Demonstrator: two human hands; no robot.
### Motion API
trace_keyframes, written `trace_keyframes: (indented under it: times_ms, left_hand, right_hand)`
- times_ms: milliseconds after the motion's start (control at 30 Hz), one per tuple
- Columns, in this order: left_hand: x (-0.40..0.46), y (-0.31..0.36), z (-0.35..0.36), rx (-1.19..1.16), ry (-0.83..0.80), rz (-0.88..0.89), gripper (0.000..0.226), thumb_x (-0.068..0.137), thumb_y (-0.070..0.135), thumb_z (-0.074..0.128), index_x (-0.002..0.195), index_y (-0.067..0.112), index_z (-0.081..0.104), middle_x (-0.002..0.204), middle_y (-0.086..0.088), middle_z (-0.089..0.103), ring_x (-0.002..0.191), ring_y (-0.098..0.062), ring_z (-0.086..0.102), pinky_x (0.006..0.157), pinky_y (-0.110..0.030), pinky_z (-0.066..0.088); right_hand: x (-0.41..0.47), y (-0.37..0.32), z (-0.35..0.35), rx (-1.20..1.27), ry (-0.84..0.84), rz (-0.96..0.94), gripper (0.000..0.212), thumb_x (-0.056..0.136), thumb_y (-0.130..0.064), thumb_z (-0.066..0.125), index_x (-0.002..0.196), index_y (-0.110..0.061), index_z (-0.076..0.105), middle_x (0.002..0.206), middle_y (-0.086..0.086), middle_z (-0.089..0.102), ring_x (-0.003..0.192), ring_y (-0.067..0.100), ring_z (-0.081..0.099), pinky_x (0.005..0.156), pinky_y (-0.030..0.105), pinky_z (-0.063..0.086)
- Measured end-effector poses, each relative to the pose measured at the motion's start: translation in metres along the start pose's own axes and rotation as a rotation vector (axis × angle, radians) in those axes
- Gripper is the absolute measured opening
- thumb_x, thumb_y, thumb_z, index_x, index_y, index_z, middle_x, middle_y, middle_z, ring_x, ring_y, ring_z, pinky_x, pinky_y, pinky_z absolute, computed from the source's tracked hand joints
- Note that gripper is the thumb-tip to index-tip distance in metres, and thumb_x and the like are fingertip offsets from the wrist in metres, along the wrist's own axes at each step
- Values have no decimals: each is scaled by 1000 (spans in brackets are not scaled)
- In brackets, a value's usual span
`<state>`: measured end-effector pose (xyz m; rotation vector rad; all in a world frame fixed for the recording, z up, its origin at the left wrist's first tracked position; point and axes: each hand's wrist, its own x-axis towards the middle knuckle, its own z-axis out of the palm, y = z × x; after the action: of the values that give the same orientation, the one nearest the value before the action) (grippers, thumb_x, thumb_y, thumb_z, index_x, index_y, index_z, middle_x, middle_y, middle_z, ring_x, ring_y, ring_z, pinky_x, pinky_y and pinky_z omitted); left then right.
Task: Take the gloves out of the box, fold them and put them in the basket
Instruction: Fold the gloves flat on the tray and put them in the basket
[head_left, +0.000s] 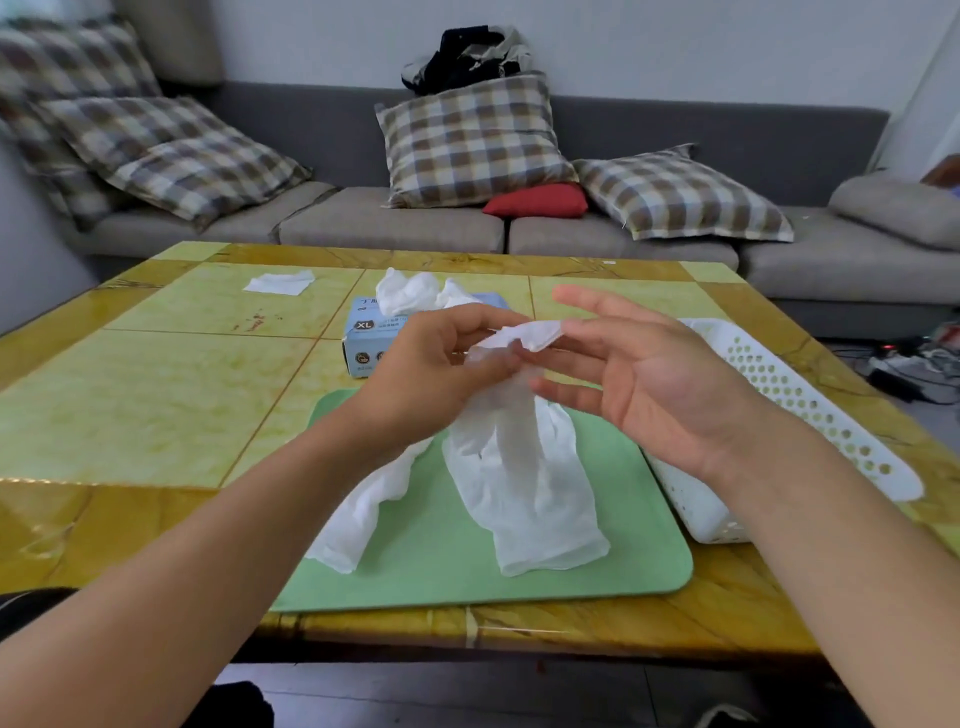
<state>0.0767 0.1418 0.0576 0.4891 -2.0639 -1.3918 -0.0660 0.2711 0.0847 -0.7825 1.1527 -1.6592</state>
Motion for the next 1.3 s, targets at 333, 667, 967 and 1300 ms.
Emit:
trace_keyframes:
  times_ms: [333,667,967,1300]
  left_hand:
    - [2,-4,8,-559,-126,-339,31,105,17,46,126,5,65,120,-14,72,105,-26,71,92,-36,58]
    - [-5,15,-12,-242,-215,-339,49,81,47,66,121,19,68,102,0,76,84,-15,70,71,-29,54]
    - [-3,7,-8,-99,-367,-500,53,60,13,85,111,17,71,102,-6,77,85,-17,74,61,-25,57]
    - [3,-3,-8,-103,-261,-511,31,97,34,61,112,9,73,97,-7,78,73,-17,72,55,-23,55]
  right_hand:
    - [12,28,-28,-127,-5,160,39,80,-28,75,116,-13,71,113,10,71,102,26,67,94,45,54]
    - [4,13,-28,-195,30,108,40,85,-16,68,122,1,68,117,19,73,107,30,71,90,39,58]
    - [19,24,-24,-318,137,328,31,93,-9,67,119,6,68,109,22,74,89,29,73,75,36,62]
    - [19,24,-27,-276,118,397,24,91,-13,70,111,2,71,96,16,76,79,24,73,69,34,62]
